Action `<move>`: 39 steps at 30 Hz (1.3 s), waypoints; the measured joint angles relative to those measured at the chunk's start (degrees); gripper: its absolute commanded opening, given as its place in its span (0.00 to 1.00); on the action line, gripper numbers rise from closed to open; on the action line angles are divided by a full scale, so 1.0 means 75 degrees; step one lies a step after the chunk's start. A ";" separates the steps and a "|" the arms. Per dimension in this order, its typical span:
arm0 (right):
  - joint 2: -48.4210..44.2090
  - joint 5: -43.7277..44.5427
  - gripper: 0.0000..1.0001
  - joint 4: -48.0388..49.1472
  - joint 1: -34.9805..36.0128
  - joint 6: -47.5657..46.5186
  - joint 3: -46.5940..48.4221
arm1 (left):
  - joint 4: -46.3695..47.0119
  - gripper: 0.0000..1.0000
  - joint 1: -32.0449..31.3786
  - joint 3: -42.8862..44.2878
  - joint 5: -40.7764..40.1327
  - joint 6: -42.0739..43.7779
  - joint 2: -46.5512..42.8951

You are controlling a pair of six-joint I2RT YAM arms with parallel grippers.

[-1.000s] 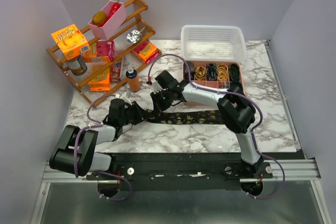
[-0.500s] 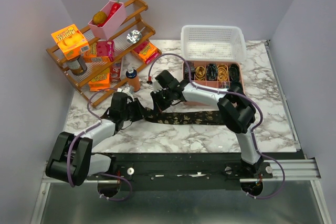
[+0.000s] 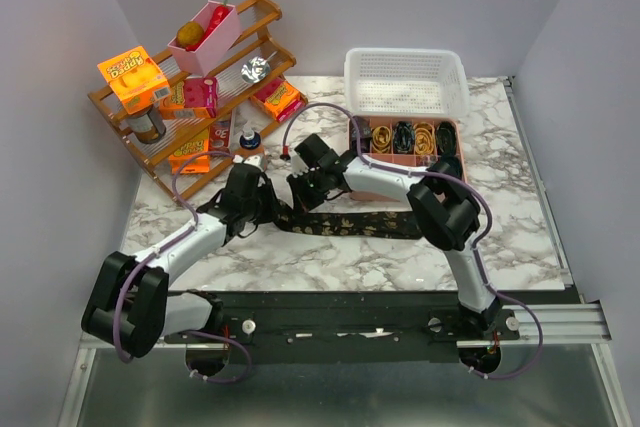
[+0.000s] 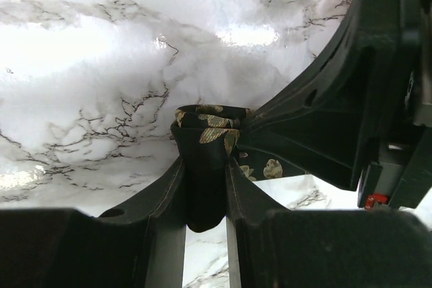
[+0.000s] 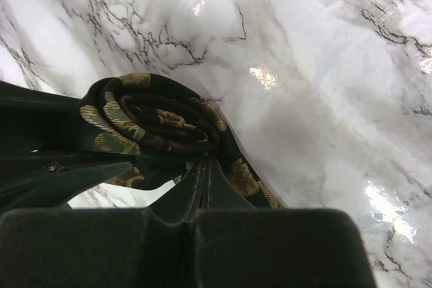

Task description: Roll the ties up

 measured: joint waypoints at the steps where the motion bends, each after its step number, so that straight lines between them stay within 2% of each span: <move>1: 0.0032 -0.0017 0.01 -0.0012 0.0000 0.0012 0.0015 | -0.0096 0.18 -0.0082 0.0079 -0.0128 0.0009 0.0032; 12: 0.0256 -0.0134 0.01 -0.0061 -0.0047 0.0125 0.0187 | -0.1209 0.16 -0.1040 0.1075 -0.1617 0.0105 0.0463; 25: 0.0326 -0.0326 0.01 -0.0114 -0.0289 0.0146 0.0242 | -0.2559 0.14 -0.2573 0.2509 -0.3759 0.0061 0.1900; 39: 0.0032 0.0023 0.01 -0.0184 -0.0239 0.0143 0.0189 | -0.2940 0.09 -0.2836 0.2582 -0.4494 0.0117 0.1967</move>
